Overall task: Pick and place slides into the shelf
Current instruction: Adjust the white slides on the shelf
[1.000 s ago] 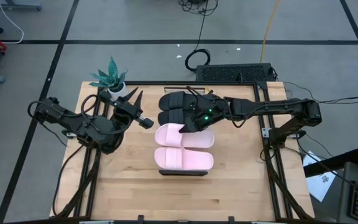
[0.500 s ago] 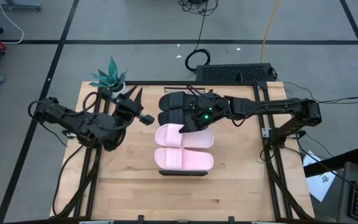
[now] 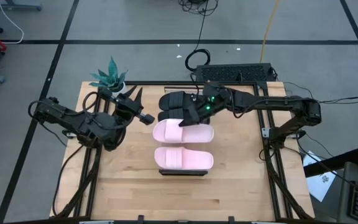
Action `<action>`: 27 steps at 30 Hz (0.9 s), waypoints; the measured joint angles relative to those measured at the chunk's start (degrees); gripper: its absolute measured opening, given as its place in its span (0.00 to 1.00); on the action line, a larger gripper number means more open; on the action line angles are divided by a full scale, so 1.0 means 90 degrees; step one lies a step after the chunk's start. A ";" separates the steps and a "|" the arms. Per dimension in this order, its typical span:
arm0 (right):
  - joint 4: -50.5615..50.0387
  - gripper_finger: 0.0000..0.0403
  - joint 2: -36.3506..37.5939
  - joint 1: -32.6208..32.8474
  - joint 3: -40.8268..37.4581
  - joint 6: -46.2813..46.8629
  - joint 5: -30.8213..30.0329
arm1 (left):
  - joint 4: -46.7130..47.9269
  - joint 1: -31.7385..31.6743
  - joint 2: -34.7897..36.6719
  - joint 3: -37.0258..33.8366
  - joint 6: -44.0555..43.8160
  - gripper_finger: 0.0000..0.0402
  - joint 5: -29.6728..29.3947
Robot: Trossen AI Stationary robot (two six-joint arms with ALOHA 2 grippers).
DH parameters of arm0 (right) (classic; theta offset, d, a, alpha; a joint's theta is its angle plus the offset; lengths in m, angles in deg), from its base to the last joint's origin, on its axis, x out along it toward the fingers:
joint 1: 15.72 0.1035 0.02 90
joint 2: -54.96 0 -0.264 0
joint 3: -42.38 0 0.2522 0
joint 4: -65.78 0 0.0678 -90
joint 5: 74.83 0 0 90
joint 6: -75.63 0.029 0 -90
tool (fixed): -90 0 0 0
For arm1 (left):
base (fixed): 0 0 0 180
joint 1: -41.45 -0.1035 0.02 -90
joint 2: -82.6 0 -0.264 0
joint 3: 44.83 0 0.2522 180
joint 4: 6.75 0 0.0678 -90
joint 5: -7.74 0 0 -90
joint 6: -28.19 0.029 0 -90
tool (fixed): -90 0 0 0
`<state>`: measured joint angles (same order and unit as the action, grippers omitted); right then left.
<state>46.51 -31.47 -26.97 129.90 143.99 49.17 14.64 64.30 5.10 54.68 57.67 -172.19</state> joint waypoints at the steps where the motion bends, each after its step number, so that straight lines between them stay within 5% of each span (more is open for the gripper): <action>1: 0.0014 0.00 0.0014 -0.0016 0.0000 0.0009 0.0120 | -0.0021 0.0000 0.0000 0.0000 0.0001 0.20 -0.0001; 8: 0.0041 0.00 0.0165 -0.0035 0.0000 0.0725 0.1053 | -0.0068 0.0000 0.0000 0.0000 -0.0224 0.20 0.0000; 22: 0.0175 0.00 0.0215 -0.0129 -0.0152 0.1613 0.1801 | -0.0217 0.0050 0.0000 0.0000 -0.0517 0.20 -0.0002; 27: 0.1229 0.00 0.0215 -0.0208 -0.0635 0.2708 0.2077 | -0.0218 0.0163 0.0000 0.0000 -0.0524 0.20 -0.0005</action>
<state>57.57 -29.53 -28.85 124.19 168.37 67.86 12.68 65.76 5.10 54.68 52.95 -172.23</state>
